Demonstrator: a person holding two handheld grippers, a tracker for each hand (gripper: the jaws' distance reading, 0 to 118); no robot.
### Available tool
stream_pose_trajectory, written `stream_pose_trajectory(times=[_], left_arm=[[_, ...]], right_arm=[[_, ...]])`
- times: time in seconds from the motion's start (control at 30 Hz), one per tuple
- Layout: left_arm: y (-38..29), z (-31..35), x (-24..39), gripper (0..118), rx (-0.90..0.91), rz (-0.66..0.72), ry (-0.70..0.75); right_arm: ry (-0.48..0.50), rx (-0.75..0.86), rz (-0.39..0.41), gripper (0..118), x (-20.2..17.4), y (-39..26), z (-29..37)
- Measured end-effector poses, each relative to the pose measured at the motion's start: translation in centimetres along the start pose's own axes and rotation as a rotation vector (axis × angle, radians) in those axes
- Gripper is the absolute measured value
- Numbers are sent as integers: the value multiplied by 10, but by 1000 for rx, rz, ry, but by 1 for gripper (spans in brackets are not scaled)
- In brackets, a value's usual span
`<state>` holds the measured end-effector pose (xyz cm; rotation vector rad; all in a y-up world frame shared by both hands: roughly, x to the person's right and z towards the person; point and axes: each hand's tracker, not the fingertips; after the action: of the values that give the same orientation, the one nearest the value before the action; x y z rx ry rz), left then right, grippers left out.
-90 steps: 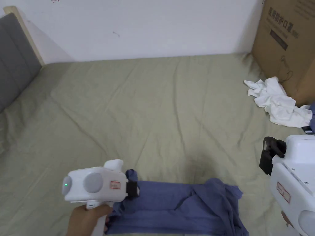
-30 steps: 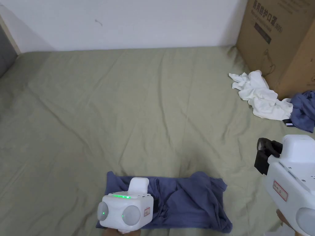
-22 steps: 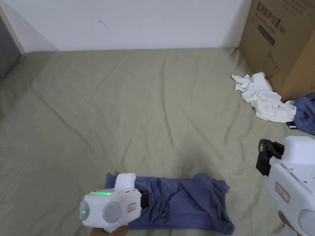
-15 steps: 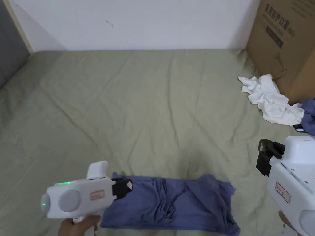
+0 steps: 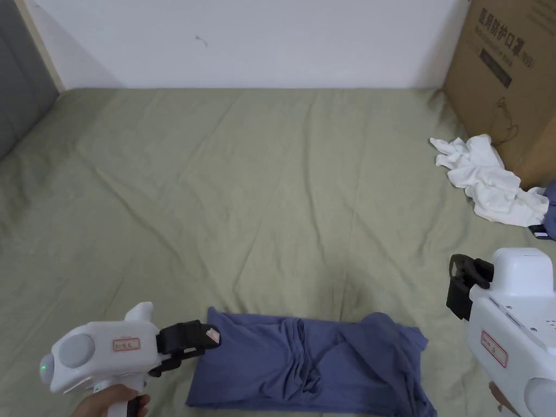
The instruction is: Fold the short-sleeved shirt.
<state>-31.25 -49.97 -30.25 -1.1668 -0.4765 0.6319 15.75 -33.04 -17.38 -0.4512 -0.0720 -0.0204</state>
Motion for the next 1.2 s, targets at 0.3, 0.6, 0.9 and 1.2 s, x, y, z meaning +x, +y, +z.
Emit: stream_pose_trajectory(times=[0.3,0.6,0.9,1.2], left_arm=[[-4,-38,5,72,-76,-53,-32],[-12,-40,22,20,-70,-156,86],[-1,7,21,13,-23,-170,148],[14,89,-8,13,61,-188,316]], right_arm=[[-14,-21,-1,2,4,-3,-3],[-24,-29,-4,3,8,-4,0],[-16,-15,-8,3,3,2,-1],[32,-1,-7,3,-11,4,-6]])
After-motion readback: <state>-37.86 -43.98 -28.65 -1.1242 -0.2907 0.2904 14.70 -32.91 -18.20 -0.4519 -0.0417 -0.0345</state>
